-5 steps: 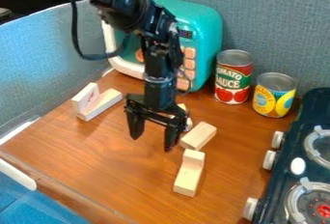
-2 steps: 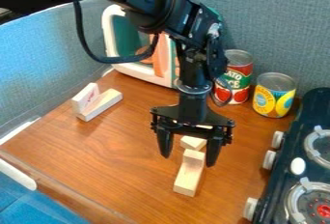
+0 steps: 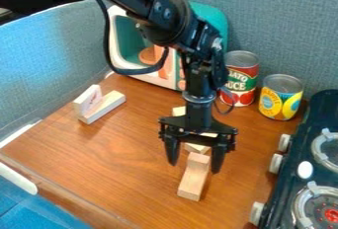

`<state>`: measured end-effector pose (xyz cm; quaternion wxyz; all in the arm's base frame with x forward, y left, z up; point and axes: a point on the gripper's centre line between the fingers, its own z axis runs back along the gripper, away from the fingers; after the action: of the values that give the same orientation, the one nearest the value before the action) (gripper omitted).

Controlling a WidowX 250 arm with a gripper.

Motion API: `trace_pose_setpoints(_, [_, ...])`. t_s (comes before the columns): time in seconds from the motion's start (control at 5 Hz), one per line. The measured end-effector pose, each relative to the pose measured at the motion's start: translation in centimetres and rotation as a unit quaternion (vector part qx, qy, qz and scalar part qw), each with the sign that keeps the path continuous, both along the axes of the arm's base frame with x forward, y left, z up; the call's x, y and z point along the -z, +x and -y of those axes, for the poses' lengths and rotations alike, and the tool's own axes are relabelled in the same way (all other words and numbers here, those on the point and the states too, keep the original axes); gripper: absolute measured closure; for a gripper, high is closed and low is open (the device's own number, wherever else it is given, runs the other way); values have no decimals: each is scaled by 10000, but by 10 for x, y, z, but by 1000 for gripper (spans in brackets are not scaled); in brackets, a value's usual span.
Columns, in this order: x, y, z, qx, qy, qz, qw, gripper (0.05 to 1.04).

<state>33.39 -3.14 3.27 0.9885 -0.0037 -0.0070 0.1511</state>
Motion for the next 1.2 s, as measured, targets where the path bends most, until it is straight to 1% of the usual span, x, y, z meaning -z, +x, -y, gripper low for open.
trace_pose_setpoints(0.2, [26,11,-1,-22,-77,-205,9998,83])
trace_pose_setpoints(0.4, [27,16,0,-89,-99,-154,9998,137])
trace_pose_setpoints(0.6, [28,17,1,-56,-249,-81,9996,388])
trace_pose_setpoints(0.8, [26,13,1,25,-313,6,9995,507])
trace_pose_setpoints(1.0, [17,2,2,314,-397,-141,9986,508])
trace_pose_setpoints(1.2, [-30,-6,-1,367,-369,90,9986,508])
